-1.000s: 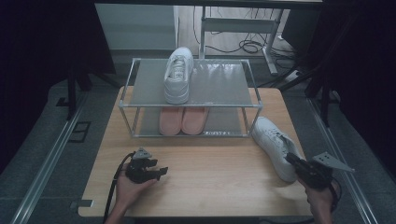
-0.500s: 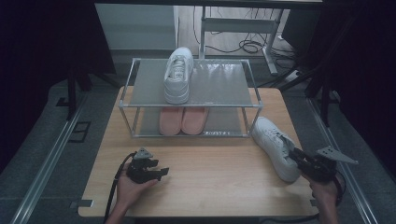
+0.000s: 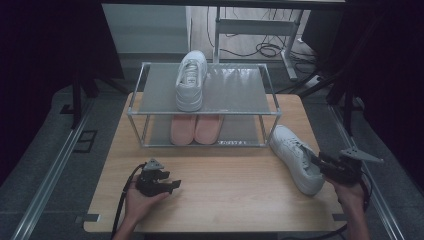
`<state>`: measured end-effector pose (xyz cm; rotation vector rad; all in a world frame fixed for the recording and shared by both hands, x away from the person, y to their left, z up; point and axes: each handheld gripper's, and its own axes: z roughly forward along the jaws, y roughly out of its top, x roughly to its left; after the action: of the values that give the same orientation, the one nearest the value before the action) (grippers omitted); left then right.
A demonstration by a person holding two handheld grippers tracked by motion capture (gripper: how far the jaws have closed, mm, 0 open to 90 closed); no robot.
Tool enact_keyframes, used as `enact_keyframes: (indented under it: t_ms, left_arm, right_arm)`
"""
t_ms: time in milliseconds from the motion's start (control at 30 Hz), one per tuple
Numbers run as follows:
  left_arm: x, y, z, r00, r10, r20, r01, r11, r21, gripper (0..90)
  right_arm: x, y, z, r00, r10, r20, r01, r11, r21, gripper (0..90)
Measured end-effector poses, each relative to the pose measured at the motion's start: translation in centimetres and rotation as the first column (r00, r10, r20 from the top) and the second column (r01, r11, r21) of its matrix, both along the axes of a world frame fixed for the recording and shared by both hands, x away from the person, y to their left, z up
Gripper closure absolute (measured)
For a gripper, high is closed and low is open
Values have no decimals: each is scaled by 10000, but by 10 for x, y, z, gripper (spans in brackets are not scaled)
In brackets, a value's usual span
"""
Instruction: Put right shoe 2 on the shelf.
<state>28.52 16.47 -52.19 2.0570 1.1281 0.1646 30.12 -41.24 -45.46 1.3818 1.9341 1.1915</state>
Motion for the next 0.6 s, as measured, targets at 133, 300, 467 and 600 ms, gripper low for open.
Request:
enact_keyframes:
  t_ms: [133, 300, 467, 600]
  left_arm:
    - [0, 0, 0, 10000, 17, -4, -17, 10000, -4, 389]
    - [0, 0, 0, 10000, -10, -25, 10, 10000, 1, 389]
    - [0, 1, 1, 10000, 53, -5, -53, 10000, -40, 389]
    - [0, 1, 1, 10000, 53, -18, -53, 10000, -30, 388]
  right_arm:
    - [8, -1, 4, 9999, 57, -147, -60, 9997, -231, 551]
    - [20, 0, 6, 9988, 197, -454, -219, 9986, -481, 530]
    - [29, 2, 4, 9970, 225, -737, -276, 9972, -689, 519]
    - [35, 3, -1, 9948, 246, -986, -336, 9953, -908, 516]
